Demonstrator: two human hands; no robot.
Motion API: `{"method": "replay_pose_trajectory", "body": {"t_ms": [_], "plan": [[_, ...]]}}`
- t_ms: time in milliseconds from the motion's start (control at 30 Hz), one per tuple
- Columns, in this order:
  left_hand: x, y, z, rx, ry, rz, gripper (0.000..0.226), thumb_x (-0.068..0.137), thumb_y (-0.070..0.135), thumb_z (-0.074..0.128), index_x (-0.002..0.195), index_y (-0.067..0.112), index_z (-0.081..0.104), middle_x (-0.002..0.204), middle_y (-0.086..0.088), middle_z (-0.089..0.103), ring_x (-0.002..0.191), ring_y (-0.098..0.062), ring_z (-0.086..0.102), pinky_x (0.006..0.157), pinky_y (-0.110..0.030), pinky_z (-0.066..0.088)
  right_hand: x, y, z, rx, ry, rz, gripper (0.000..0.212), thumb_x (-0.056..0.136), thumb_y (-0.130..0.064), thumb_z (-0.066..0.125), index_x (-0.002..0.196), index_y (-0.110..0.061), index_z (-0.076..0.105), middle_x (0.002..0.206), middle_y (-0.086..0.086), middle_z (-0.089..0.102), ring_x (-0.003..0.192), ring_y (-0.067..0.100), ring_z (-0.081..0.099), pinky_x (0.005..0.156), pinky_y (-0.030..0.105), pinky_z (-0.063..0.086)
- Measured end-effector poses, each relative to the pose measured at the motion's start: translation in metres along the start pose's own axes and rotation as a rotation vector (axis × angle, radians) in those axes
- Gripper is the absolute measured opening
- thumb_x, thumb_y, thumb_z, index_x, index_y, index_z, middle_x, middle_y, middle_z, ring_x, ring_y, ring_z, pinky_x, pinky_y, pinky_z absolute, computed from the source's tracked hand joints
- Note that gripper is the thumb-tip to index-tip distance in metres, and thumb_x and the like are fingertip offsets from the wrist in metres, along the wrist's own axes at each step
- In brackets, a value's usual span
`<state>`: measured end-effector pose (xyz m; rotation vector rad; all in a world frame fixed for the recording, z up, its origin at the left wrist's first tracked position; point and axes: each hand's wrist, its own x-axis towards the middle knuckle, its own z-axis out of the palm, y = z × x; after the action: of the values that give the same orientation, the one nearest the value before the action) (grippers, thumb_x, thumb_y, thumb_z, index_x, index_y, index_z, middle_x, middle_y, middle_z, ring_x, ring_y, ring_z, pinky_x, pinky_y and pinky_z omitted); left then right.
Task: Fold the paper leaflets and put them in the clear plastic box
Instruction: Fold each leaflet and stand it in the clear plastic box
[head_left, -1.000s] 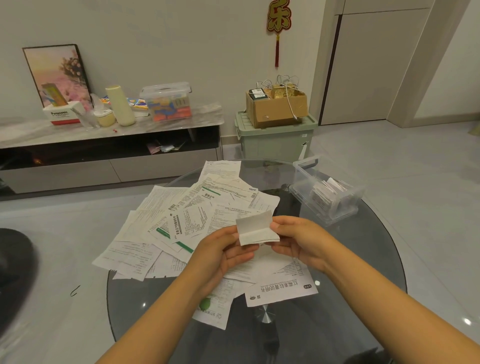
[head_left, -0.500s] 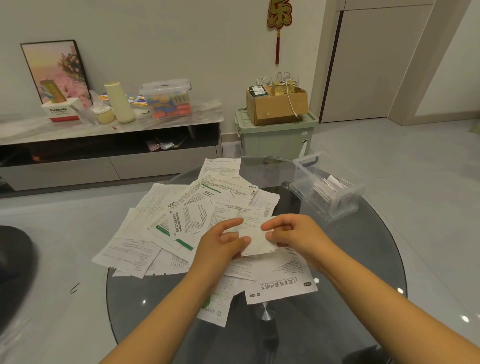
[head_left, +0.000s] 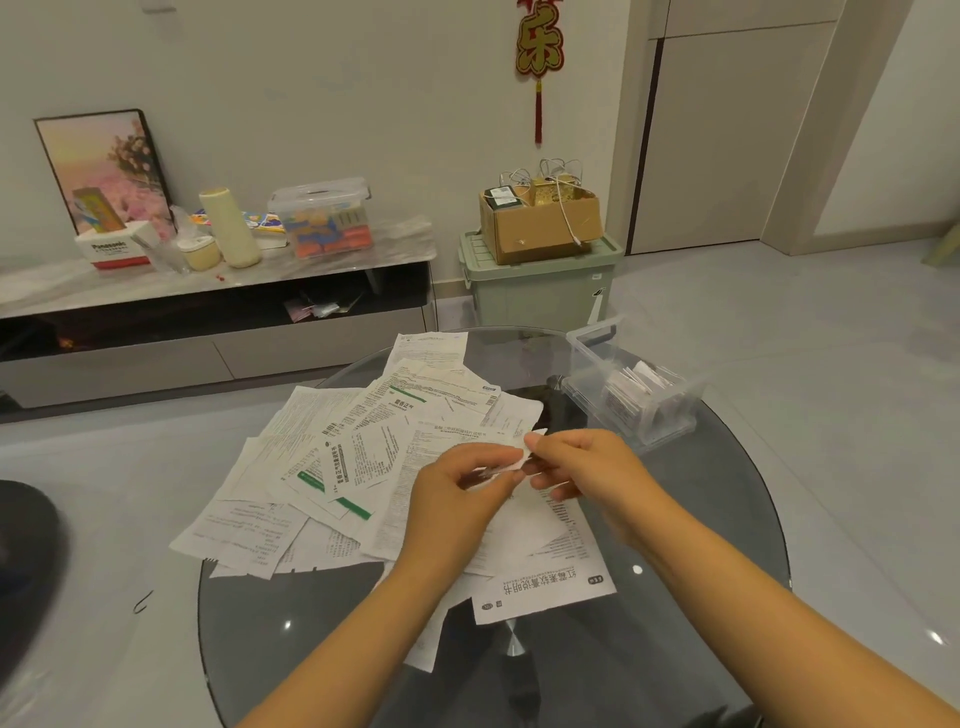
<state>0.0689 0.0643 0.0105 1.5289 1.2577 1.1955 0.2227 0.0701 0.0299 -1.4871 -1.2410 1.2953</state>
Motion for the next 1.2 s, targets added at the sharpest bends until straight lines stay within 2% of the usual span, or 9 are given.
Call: {"method": "replay_pose_trajectory", "body": {"t_ms": [100,267,333,434,634,800,900,967,1201], "plan": [[0.004,0.003,0.013,0.022,-0.062,0.028,0.029,0.079,0.007,0.073,0.089,0.034,0.071,0.104,0.014,0.067,0.097,0.000,0.063,0.088,-0.025,0.053,0.000,-0.002,-0.009,0.000,0.081,-0.006,0.018,0.091,-0.021,0.059,0.083,-0.012,0.072,0.073,0.002,0.071,0.066,0.011,0.067,0.061,0.021,0.051],[0.013,0.012,0.041,0.007,-0.129,0.065,0.031,0.083,0.006,0.068,0.099,0.032,0.069,0.113,0.018,0.062,0.102,0.003,0.060,0.088,-0.012,0.048,0.006,-0.007,-0.036,-0.131,0.286,-0.074,0.018,0.089,-0.012,0.057,0.079,-0.006,0.070,0.076,0.011,0.071,0.069,0.021,0.065,0.068,0.033,0.054],[0.020,0.016,0.054,-0.021,-0.127,0.074,0.030,0.084,0.003,0.064,0.101,0.027,0.070,0.113,0.011,0.064,0.102,0.002,0.060,0.086,-0.010,0.048,0.009,-0.008,-0.047,-0.213,0.368,-0.126,0.017,0.088,-0.012,0.056,0.081,-0.004,0.069,0.078,0.013,0.070,0.074,0.027,0.065,0.066,0.029,0.051],[0.032,0.021,0.071,-0.069,-0.124,0.070,0.030,0.084,-0.002,0.060,0.103,0.019,0.070,0.110,0.005,0.066,0.099,0.003,0.061,0.081,-0.006,0.046,0.011,-0.010,-0.059,-0.370,0.462,-0.198,0.016,0.089,-0.014,0.055,0.080,-0.007,0.066,0.069,0.003,0.061,0.067,0.019,0.054,0.058,0.023,0.040],[0.066,0.035,0.107,-0.033,-0.195,0.120,0.030,0.088,0.002,0.056,0.106,0.024,0.067,0.119,0.002,0.063,0.109,-0.011,0.059,0.090,-0.013,0.048,0.028,-0.016,-0.099,-0.494,0.645,-0.306,0.017,0.092,-0.020,0.054,0.096,-0.012,0.068,0.083,-0.001,0.063,0.079,0.019,0.060,0.074,0.037,0.054],[0.093,0.043,0.126,0.161,-0.296,0.158,0.034,0.091,0.005,0.046,0.118,0.019,0.062,0.117,0.009,0.059,0.097,0.001,0.053,0.071,0.005,0.039,0.047,-0.017,-0.134,-0.630,0.727,-0.322,0.017,0.091,-0.018,0.057,0.095,-0.009,0.071,0.091,0.009,0.071,0.080,0.026,0.063,0.071,0.033,0.051],[0.112,0.035,0.135,0.369,-0.369,0.273,0.035,0.092,0.014,0.041,0.121,0.018,0.061,0.125,0.004,0.059,0.113,-0.008,0.051,0.097,-0.017,0.042,0.058,-0.018,-0.143,-0.730,0.715,-0.342,0.017,0.091,-0.018,0.058,0.096,-0.009,0.072,0.091,0.008,0.071,0.081,0.025,0.063,0.073,0.035,0.053],[0.126,0.030,0.140,0.590,-0.473,0.384,0.047,0.087,0.026,0.030,0.122,0.018,0.060,0.128,0.002,0.059,0.120,-0.014,0.048,0.108,-0.030,0.028,0.066,-0.018,-0.146,-0.828,0.678,-0.346,0.018,0.091,-0.018,0.057,0.095,-0.009,0.071,0.091,0.008,0.071,0.082,0.025,0.063,0.073,0.036,0.052],[0.150,0.029,0.157,0.963,-0.605,0.666,0.073,0.076,0.041,0.006,0.122,0.021,0.059,0.125,0.004,0.058,0.105,-0.015,0.045,0.089,-0.033,0.026,0.080,-0.015,-0.157,-0.982,0.680,-0.387,0.018,0.090,-0.014,0.055,0.086,-0.005,0.070,0.082,0.008,0.068,0.076,0.023,0.058,0.064,0.030,0.044]]}}
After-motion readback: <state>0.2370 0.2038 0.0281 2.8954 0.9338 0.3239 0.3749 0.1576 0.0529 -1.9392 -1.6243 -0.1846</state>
